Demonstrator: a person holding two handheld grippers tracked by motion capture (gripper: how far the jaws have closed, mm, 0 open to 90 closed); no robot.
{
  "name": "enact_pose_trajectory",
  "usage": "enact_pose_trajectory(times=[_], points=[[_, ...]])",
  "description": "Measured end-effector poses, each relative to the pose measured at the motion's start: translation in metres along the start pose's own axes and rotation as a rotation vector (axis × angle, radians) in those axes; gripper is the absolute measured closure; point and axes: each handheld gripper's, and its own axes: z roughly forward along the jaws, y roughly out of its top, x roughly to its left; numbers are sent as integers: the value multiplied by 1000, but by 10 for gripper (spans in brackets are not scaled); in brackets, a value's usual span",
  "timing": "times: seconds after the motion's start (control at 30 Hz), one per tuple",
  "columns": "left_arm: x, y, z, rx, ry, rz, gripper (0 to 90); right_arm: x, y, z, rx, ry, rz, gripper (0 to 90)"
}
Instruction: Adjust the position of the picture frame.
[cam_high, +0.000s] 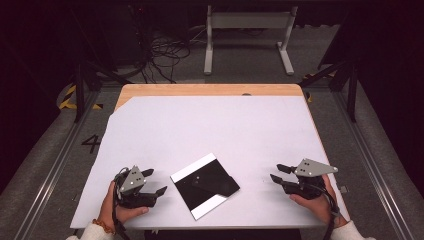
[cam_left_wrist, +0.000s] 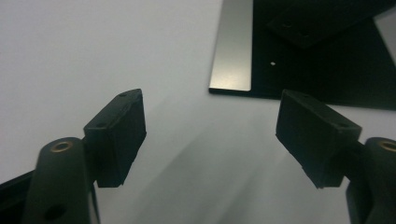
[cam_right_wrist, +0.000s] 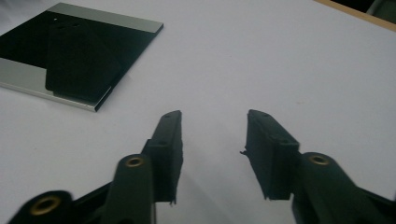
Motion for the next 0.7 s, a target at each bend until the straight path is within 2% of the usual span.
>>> enact_pose_trajectory(times=[0.03,0.07,0.17,0.27,0.33,0.4,0.47,0.53,0.7], points=[[0,0,0,0,0,0,277,0,0,0,0,0,0,609],[-2,1,0,18,17,7,288,0,0,1,12,10,-3,653],[-4,2,-1,19,19,9,333,0,1,1,16,14,-6,702],[-6,3,0,40,12,9,348,1,2,4,20,23,-10,752],[-6,4,1,36,-2,5,355,3,2,6,33,28,-14,759],[-8,5,2,56,-15,3,421,4,2,8,36,21,-16,786],[-11,5,4,80,-43,31,482,4,3,10,38,22,-17,809],[-14,6,6,95,-63,43,608,6,4,11,36,31,-17,854],[-21,8,11,132,-100,75,826,14,10,19,43,73,-30,900]])
